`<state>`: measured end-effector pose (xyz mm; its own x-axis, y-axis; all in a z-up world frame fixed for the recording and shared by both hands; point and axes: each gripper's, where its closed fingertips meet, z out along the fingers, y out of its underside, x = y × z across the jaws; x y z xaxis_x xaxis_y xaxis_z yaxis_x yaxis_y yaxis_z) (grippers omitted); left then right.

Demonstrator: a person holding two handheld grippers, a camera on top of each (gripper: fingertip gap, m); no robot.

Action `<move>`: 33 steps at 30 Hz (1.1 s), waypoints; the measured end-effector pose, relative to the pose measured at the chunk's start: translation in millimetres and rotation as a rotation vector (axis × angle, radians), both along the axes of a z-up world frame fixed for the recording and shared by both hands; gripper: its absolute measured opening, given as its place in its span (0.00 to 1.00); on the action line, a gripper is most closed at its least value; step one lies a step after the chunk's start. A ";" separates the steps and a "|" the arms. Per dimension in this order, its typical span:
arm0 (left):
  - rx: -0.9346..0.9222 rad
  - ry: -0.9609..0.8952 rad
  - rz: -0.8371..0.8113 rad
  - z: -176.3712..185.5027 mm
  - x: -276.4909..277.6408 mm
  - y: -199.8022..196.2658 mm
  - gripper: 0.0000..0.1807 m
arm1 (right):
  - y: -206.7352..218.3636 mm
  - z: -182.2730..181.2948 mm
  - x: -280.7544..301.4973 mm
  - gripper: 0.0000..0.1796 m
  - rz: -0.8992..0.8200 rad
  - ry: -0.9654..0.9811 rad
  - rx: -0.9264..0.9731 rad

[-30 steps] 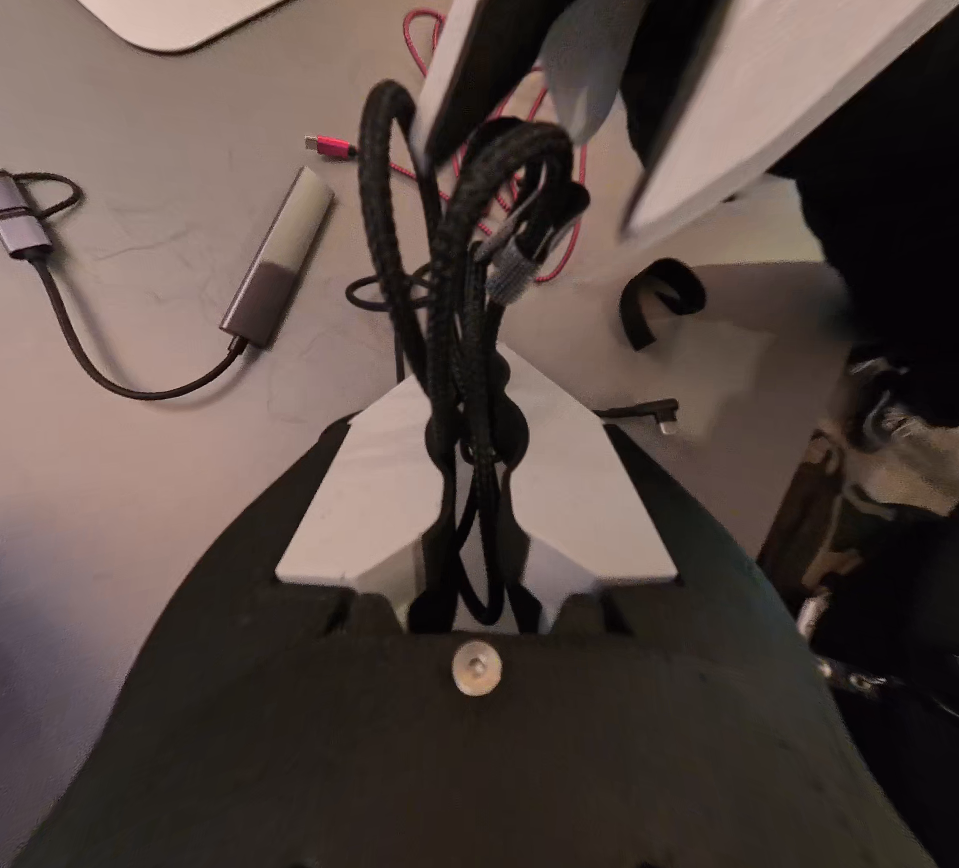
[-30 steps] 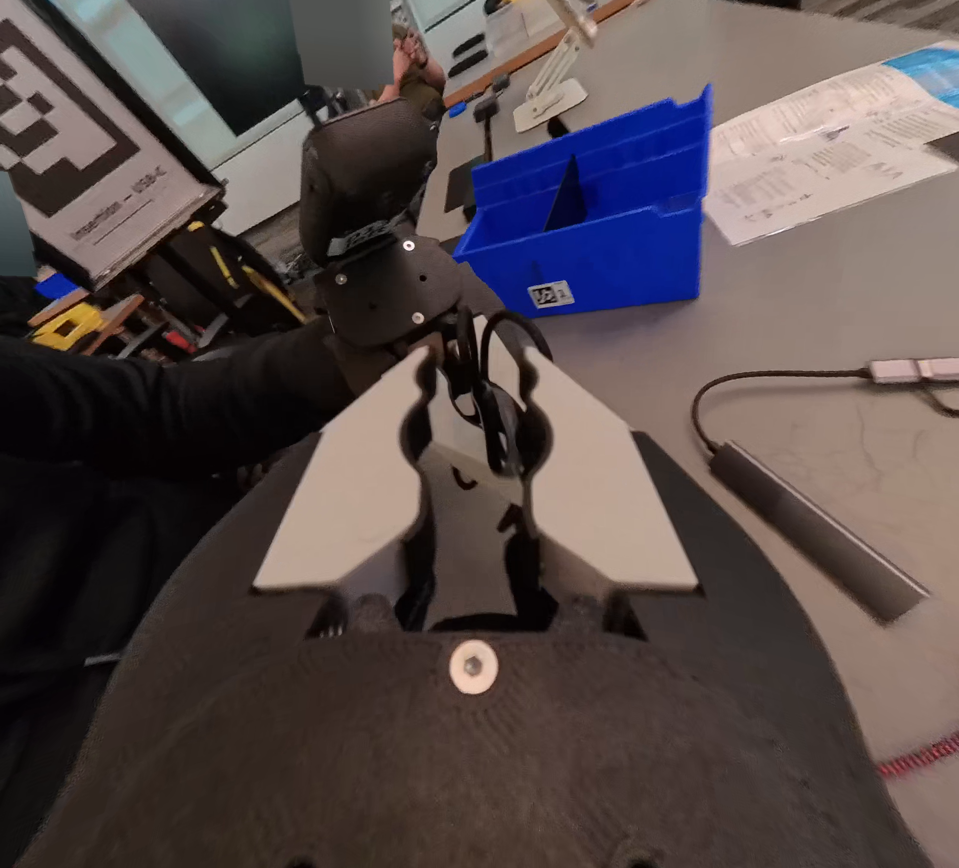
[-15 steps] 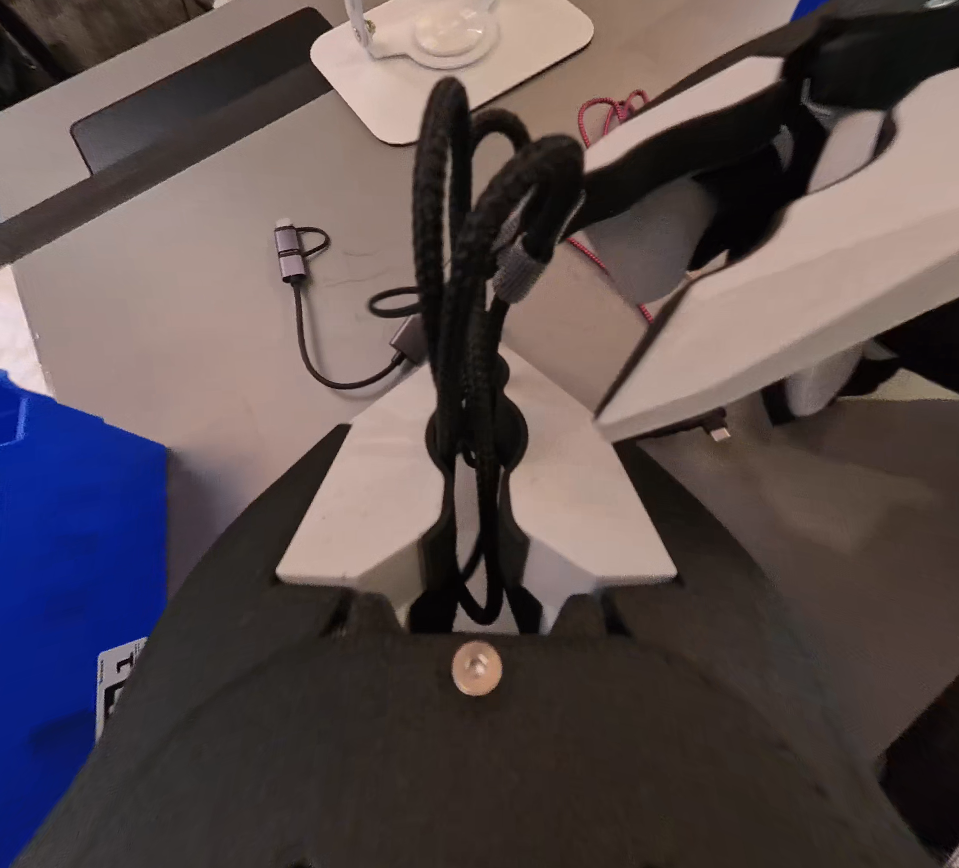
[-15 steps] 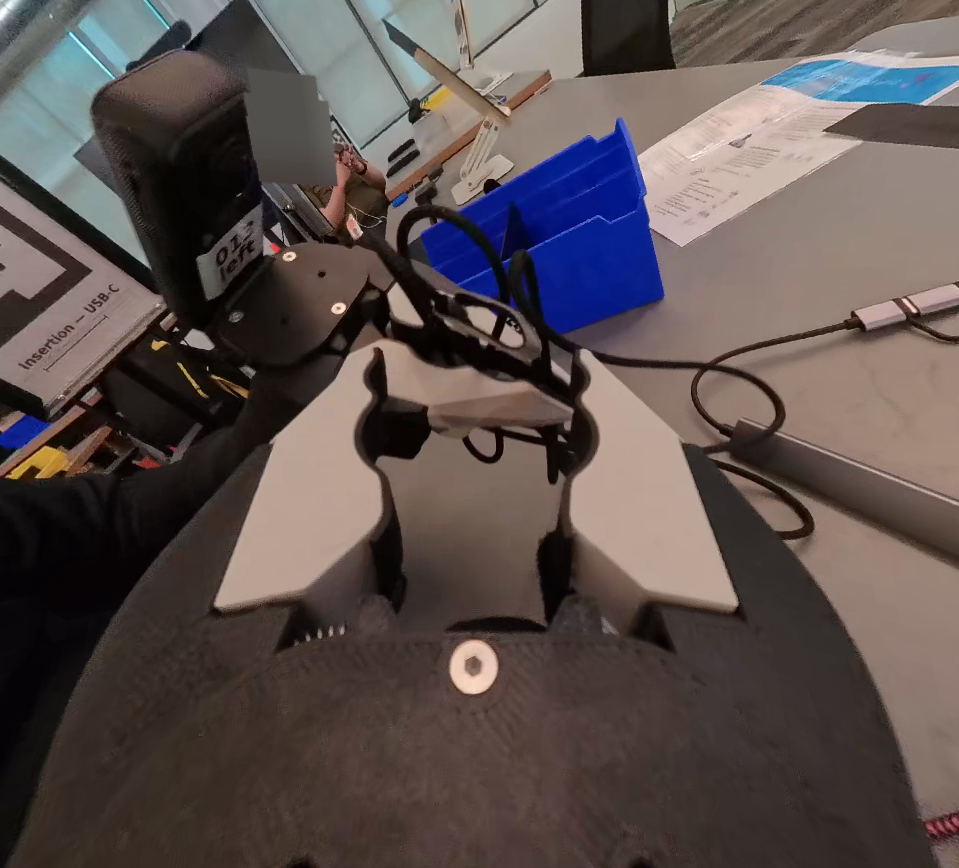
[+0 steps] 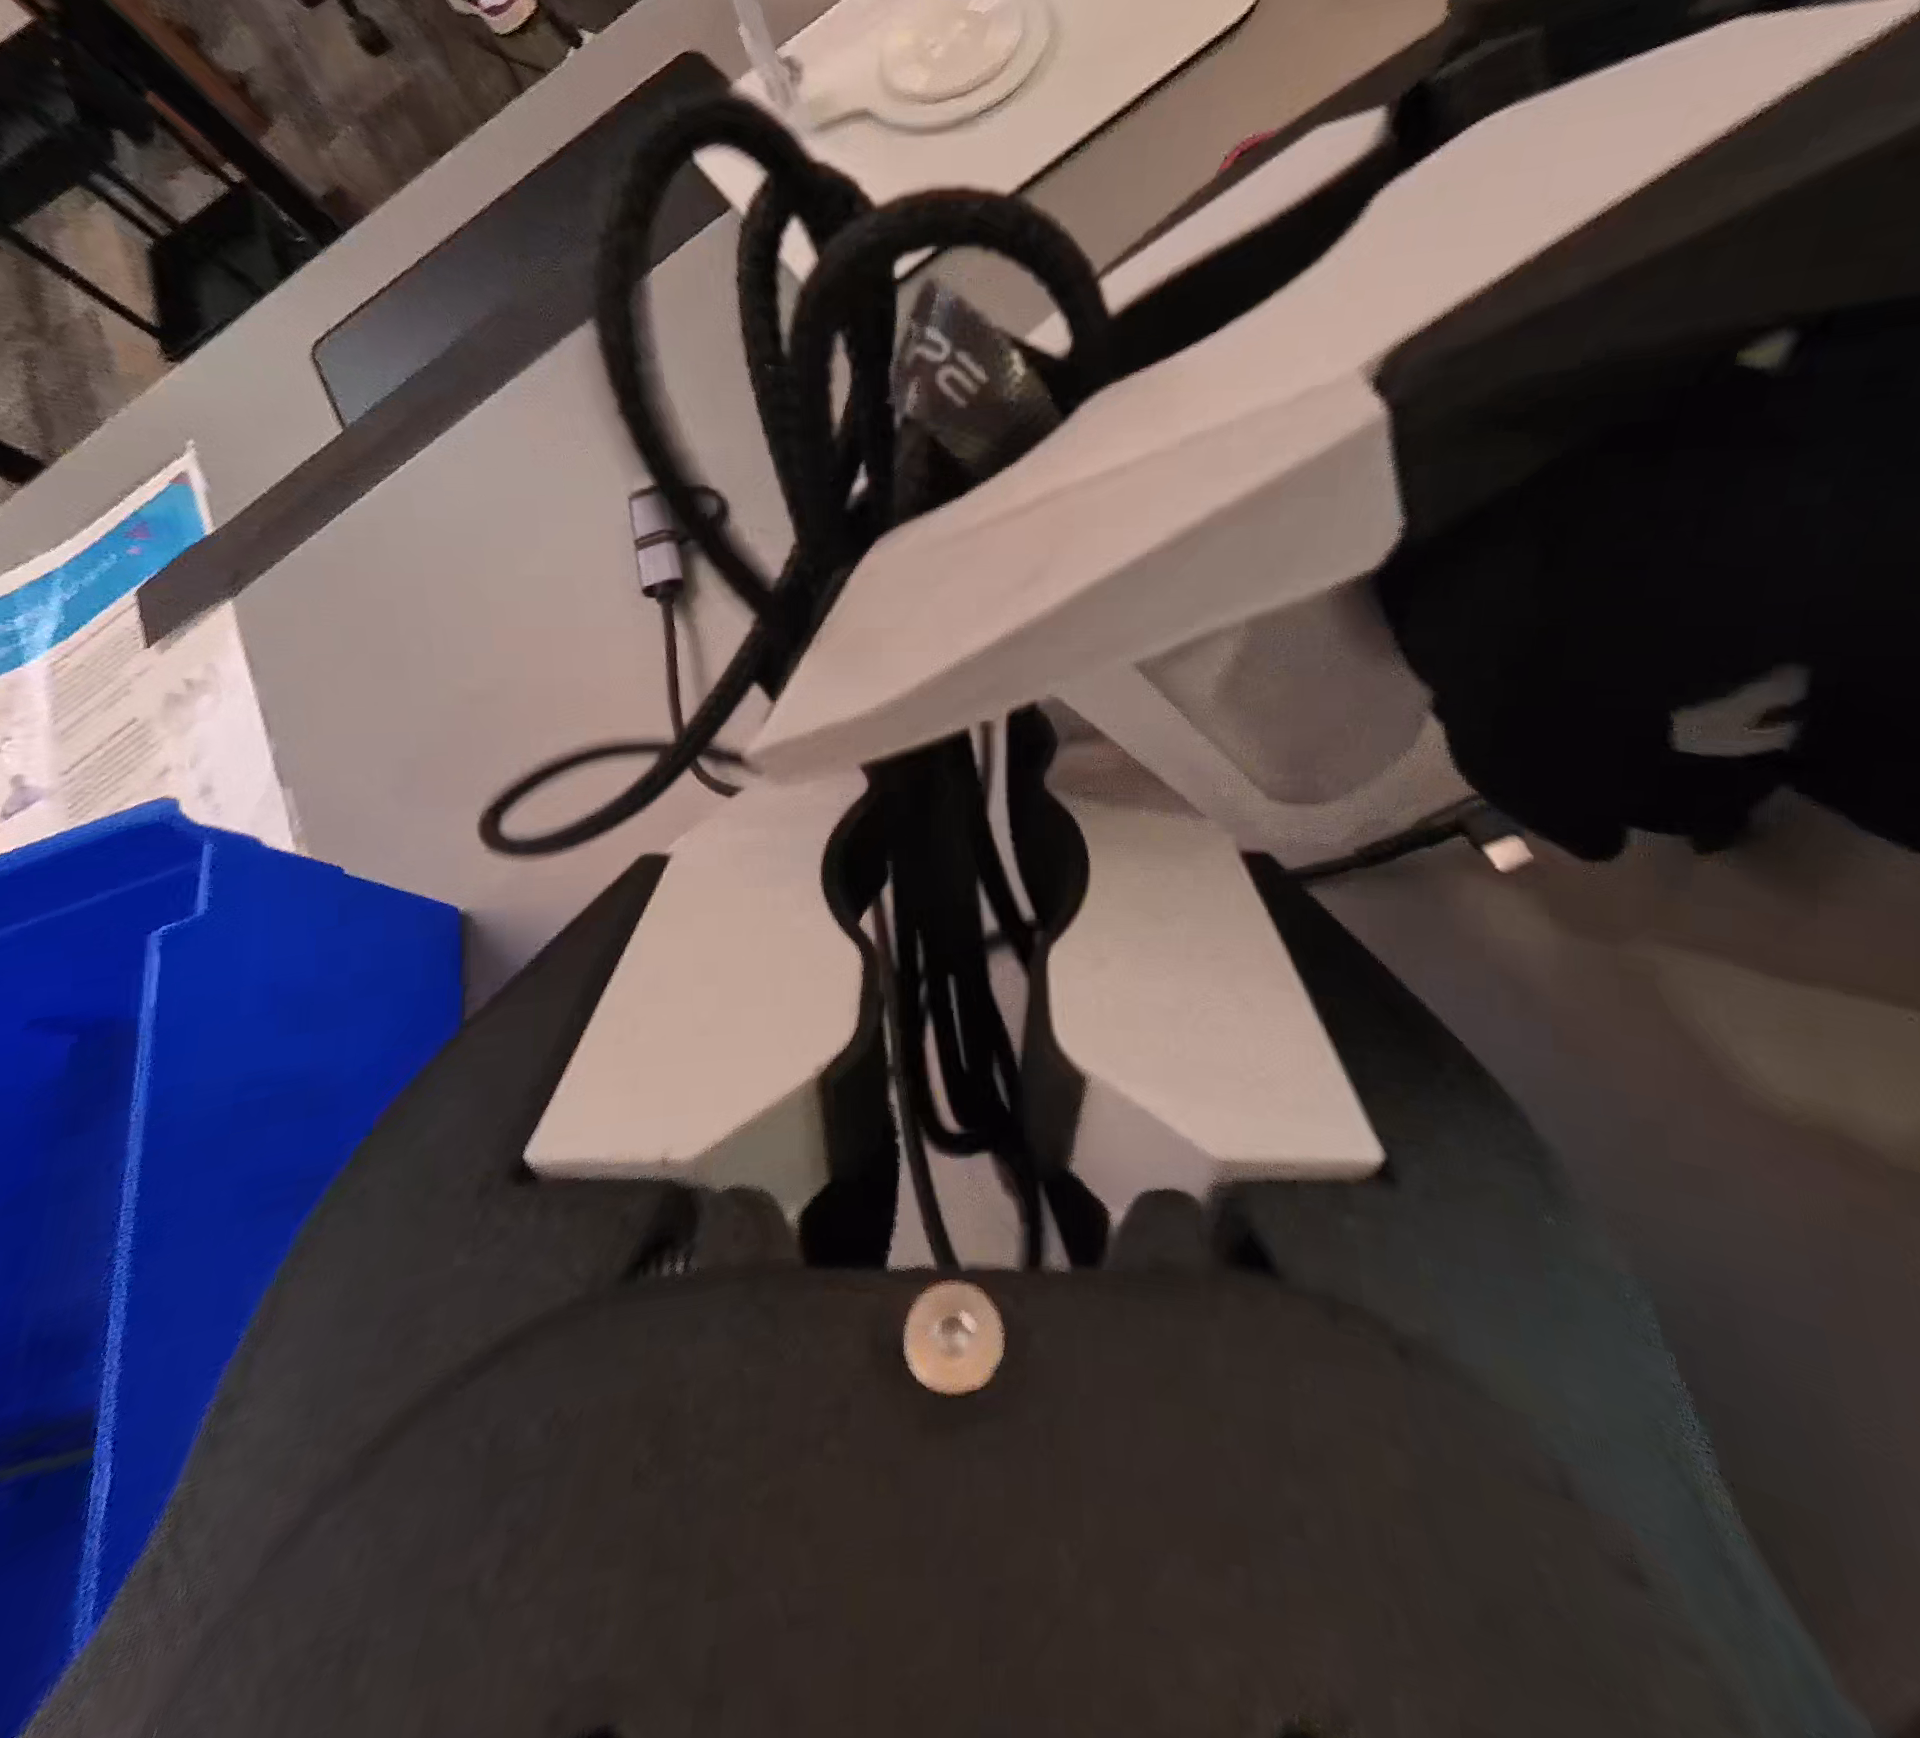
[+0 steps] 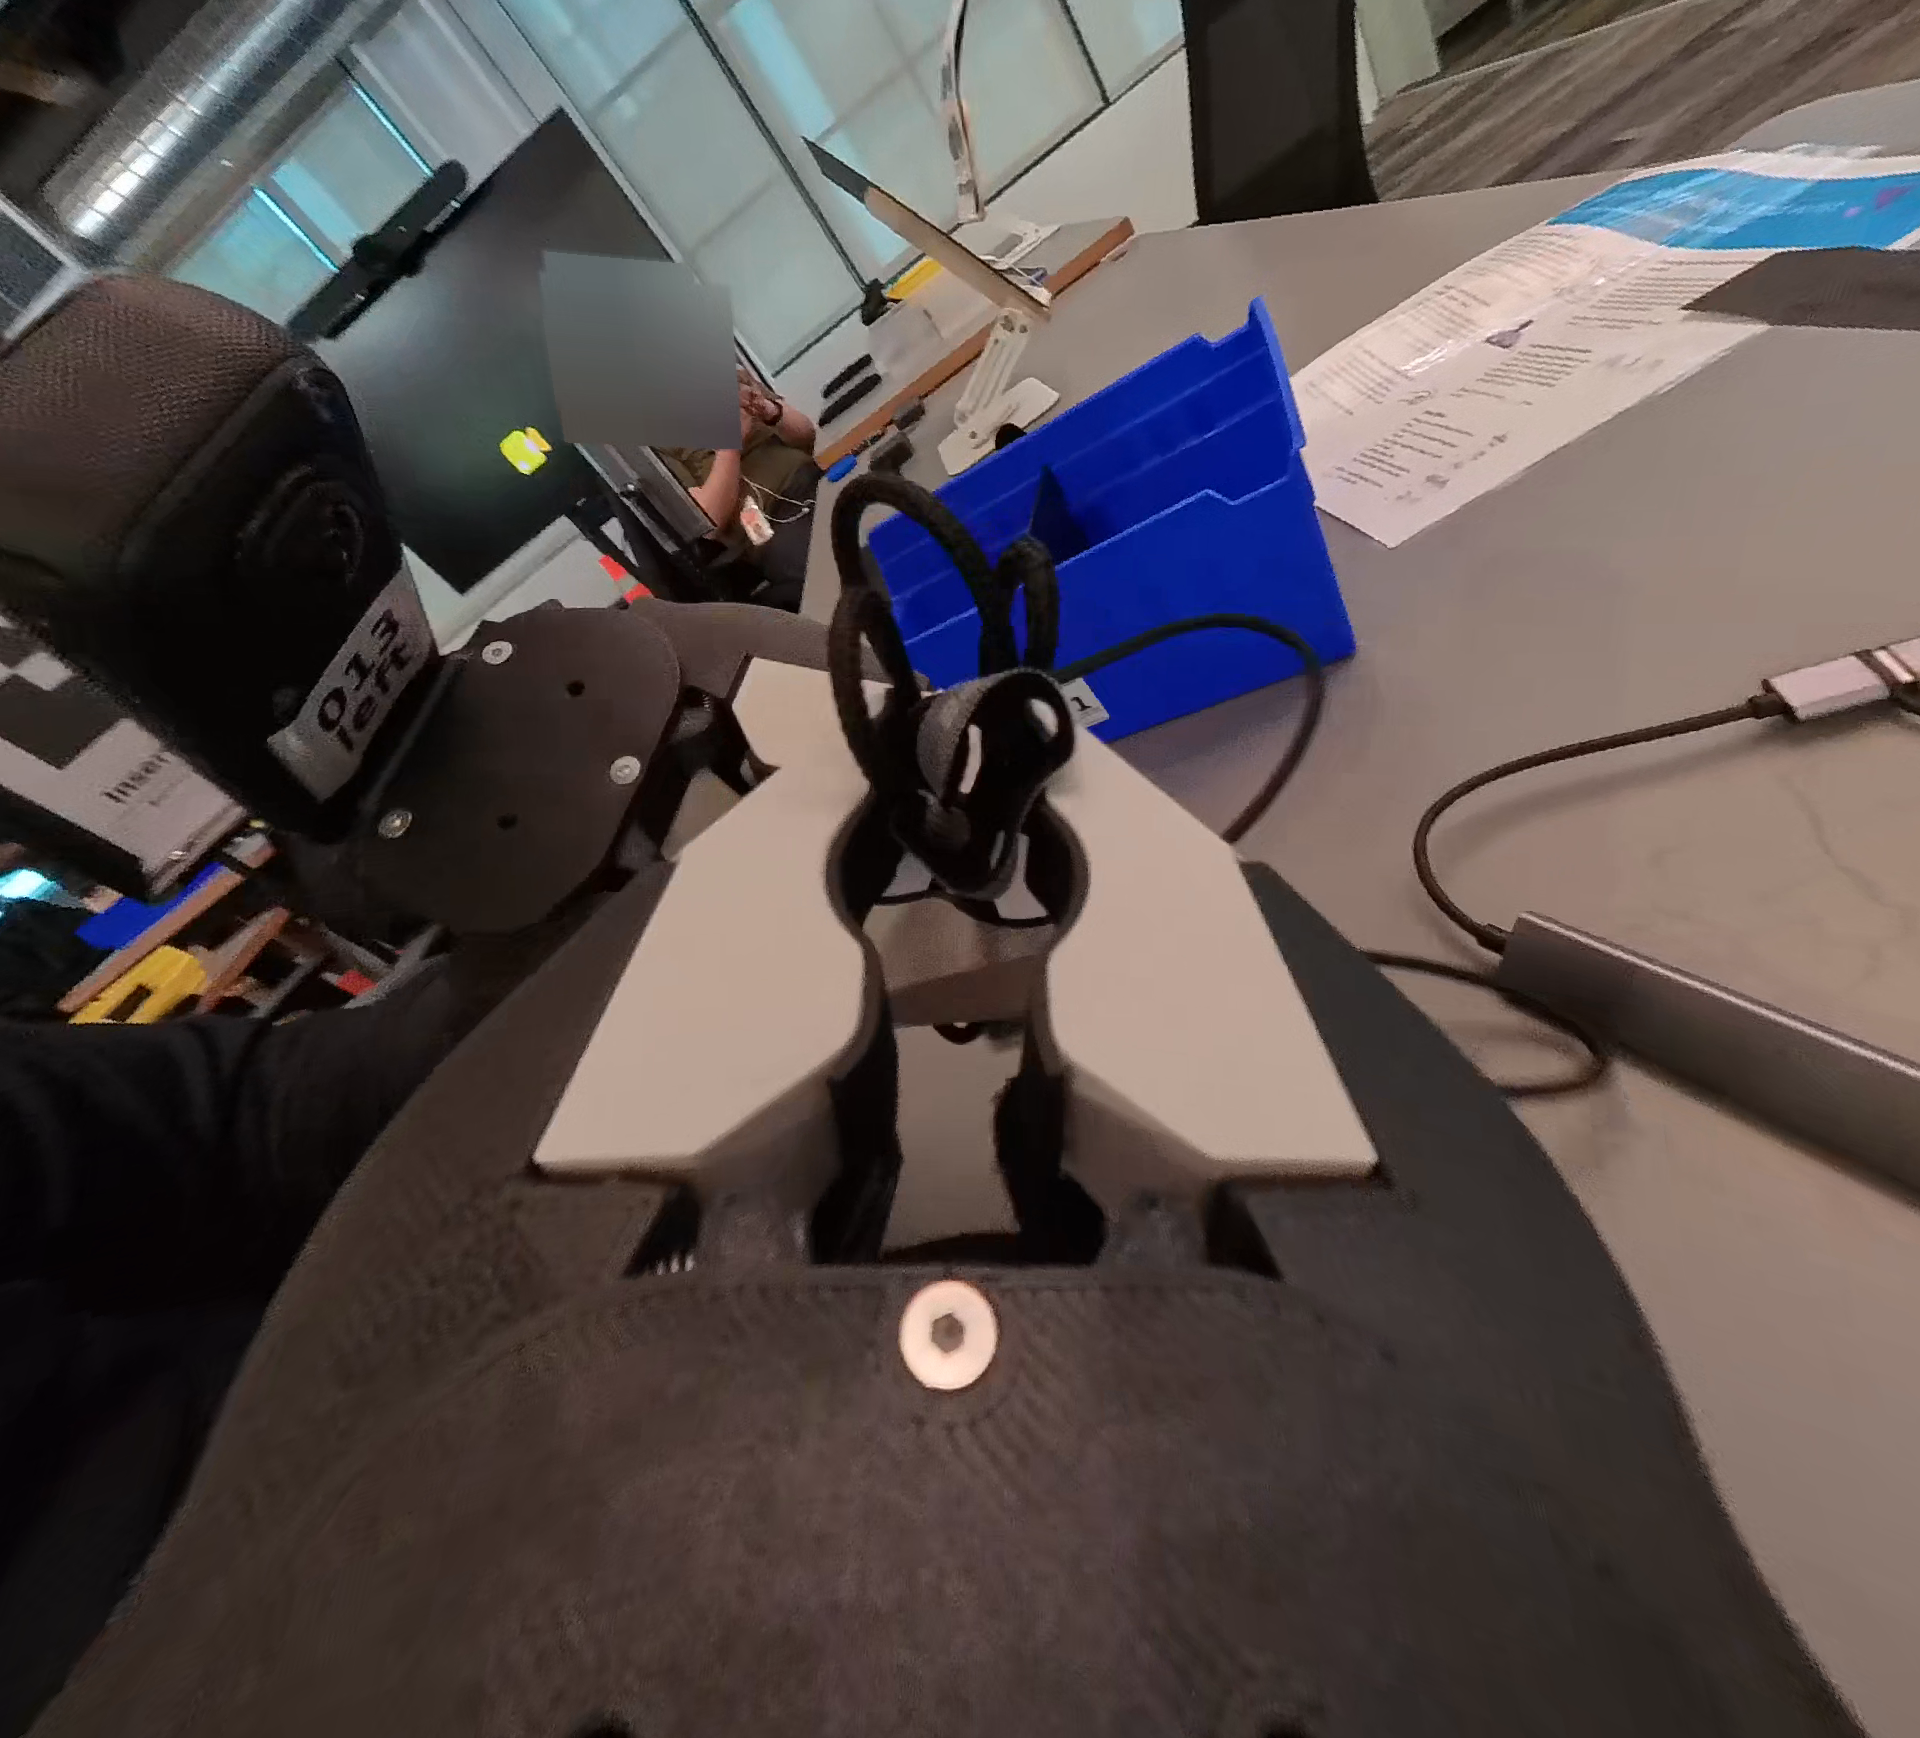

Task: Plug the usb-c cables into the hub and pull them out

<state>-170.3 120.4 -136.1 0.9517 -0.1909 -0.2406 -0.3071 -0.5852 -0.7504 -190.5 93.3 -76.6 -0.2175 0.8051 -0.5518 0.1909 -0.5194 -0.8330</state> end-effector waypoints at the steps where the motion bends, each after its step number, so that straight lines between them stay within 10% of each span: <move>1: 0.006 -0.014 -0.020 2.5 1.2 -1.9 0.14 | 0.4 0.4 0.4 0.07 0.016 0.007 -0.020; 18: 0.096 -0.377 -0.164 26.7 -14.1 -20.6 0.54 | -4.2 14.0 10.6 0.02 0.232 0.070 -0.126; 21: 0.094 -0.437 -0.283 32.6 9.5 -26.7 0.24 | -4.1 9.3 7.5 0.03 0.236 0.065 -0.147; 26: 0.054 -0.369 -0.249 14.8 24.5 -13.9 0.27 | -3.7 7.6 0.6 0.03 0.201 0.080 -0.173; 33: 0.028 -0.368 -0.239 9.3 31.8 -13.6 0.02 | -1.7 3.7 -0.4 0.07 0.183 0.062 -0.152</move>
